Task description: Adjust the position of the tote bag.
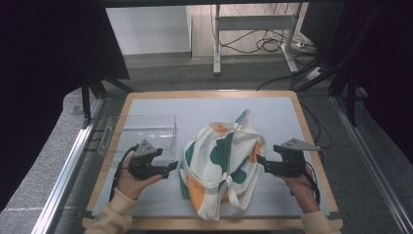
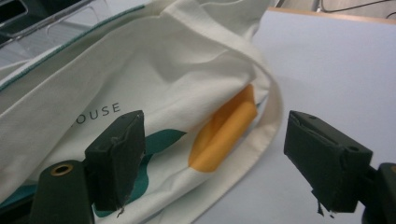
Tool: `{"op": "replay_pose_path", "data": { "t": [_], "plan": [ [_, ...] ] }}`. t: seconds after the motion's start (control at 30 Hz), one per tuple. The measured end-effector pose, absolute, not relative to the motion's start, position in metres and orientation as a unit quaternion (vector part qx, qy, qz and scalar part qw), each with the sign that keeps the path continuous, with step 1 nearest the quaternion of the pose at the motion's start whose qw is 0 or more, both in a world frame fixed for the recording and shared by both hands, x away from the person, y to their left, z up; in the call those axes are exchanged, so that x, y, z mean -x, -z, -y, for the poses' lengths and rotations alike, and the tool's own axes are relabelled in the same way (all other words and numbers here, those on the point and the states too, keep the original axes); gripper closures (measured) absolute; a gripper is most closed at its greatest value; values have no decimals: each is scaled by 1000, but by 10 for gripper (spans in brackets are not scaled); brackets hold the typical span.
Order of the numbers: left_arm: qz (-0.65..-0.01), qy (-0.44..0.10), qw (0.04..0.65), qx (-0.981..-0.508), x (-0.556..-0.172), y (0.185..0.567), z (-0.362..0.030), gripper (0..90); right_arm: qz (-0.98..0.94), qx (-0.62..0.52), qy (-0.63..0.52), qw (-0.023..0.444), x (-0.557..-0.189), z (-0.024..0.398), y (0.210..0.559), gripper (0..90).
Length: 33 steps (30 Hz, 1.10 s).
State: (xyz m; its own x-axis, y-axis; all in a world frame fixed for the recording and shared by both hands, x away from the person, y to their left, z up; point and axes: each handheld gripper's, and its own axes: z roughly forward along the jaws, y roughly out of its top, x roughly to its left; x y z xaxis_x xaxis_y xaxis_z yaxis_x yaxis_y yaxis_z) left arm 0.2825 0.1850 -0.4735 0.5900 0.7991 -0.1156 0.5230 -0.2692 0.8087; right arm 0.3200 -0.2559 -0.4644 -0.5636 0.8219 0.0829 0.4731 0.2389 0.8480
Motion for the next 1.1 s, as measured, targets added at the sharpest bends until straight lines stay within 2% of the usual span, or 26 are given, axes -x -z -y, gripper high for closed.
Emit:
{"op": "replay_pose_path", "data": {
  "t": [0.57,0.77,1.1],
  "plan": [
    [-402,-161,436,-789,-271,465,-184,250,-751,-439,-460,180,-327,272,466,216],
    [-392,-162,445,-789,-265,458,-179,276,-757,-437,-446,191,-324,268,466,220],
    [-358,-145,471,-793,-264,456,-164,269,-760,-438,-437,199,-321,271,466,223]
  ]
}}
